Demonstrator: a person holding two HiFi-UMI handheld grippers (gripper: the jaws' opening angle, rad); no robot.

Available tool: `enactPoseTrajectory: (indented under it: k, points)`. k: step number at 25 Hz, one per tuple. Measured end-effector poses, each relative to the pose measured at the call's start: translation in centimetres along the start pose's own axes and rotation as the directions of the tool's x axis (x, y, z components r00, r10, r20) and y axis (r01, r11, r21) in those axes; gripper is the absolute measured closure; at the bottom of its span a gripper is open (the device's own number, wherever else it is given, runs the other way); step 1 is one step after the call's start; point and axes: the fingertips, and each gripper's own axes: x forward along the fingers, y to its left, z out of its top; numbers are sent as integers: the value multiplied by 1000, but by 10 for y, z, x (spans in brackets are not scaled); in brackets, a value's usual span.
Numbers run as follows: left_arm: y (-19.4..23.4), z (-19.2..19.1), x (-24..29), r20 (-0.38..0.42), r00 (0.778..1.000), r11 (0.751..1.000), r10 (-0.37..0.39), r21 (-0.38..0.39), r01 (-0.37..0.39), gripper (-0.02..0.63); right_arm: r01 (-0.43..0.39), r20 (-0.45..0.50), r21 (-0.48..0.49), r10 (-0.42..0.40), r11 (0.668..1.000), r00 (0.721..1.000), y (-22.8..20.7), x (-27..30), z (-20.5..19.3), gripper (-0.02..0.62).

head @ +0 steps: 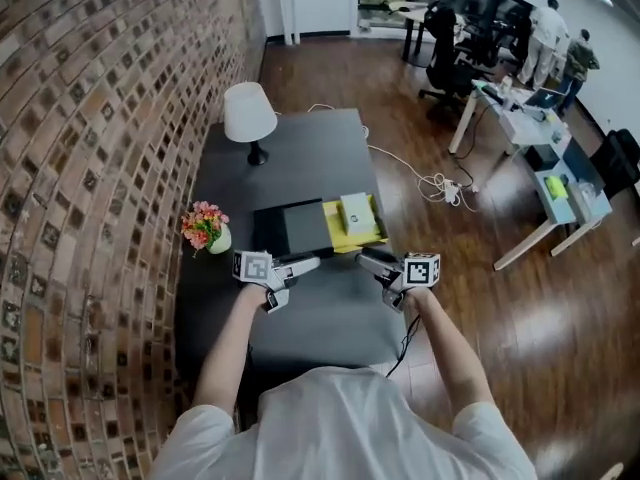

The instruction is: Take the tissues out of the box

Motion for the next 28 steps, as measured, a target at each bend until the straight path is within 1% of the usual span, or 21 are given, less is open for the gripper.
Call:
enactPoseTrajectory:
  k: [2, 6, 9, 12, 15, 18, 20, 23, 28]
  points:
    - [-3, 11, 17, 4, 1000, 1000, -6, 9, 6, 367, 23, -1, -4, -23, 1000, 1000, -10, -11, 15, 307]
    - [5, 19, 43, -12, 1000, 999, 17, 36, -17, 367, 46, 16, -8, -46, 999, 999, -28, -29, 42, 308]
    - [1, 20, 58, -31, 1000, 999, -3, 45, 4, 367, 90, 53, 6, -90, 996, 994, -43, -40, 56, 308]
    - [3, 19, 65, -60, 998, 999, -11, 51, 14, 367, 100, 83, -14, -98, 995, 992, -46, -41, 64, 308]
    - [4, 21, 66, -63, 998, 998, 0, 68, 4, 367, 100, 65, -13, -99, 995, 993, -42, -38, 59, 308]
    - [10, 16, 64, -79, 997, 995, 28, 98, -20, 367, 97, 20, -64, -96, 993, 995, -33, -38, 49, 308]
    - [14, 16, 64, -96, 994, 990, 55, 135, -42, 367, 111, 38, -79, -108, 991, 993, -30, -43, 53, 307]
    - [18, 16, 62, -118, 990, 982, 72, 185, -49, 367, 148, 87, -60, -142, 987, 986, -31, -55, 57, 307]
    - [19, 16, 64, -122, 990, 977, 67, 208, -41, 367, 226, 116, -53, -218, 973, 969, -40, -84, 57, 307]
